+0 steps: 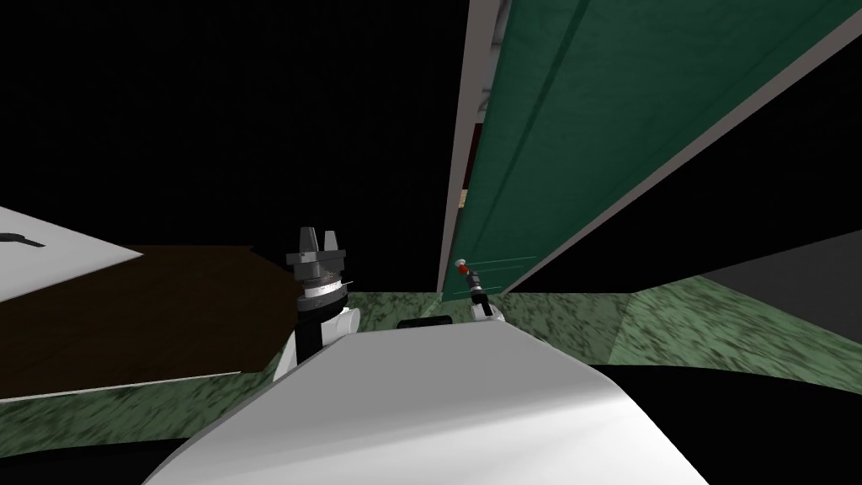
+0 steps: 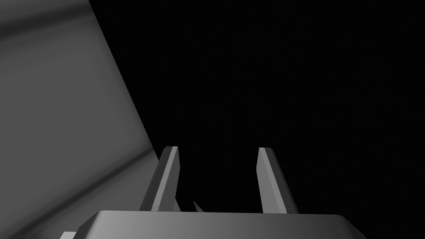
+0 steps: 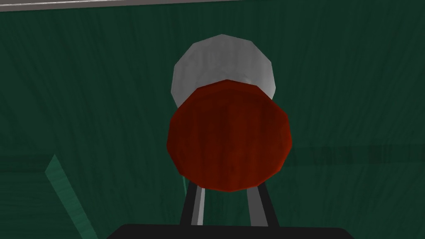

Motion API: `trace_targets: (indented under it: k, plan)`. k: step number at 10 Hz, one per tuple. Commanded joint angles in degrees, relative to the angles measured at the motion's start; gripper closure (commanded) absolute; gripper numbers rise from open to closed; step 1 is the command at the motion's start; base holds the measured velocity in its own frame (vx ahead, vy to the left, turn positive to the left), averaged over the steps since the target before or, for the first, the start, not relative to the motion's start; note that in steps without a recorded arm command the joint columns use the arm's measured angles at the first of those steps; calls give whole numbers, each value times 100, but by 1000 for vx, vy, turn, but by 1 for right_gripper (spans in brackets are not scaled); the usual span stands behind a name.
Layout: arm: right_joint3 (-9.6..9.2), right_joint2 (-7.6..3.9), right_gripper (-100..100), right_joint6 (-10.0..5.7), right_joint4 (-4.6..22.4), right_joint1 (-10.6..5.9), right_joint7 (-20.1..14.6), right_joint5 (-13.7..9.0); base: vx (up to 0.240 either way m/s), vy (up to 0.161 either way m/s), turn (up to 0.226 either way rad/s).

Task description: Pull the door open

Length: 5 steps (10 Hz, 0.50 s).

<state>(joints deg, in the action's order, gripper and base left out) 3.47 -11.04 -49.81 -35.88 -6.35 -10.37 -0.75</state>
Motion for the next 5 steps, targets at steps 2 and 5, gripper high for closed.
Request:
trace_targets:
  k: [2, 5]
  plan:
    - [-201, 107, 100, -18, -91, 14, -376, -63, -40, 3, 93]
    - [-247, 79, 100, -19, -81, 13, -611, -154, -42, -13, 28]
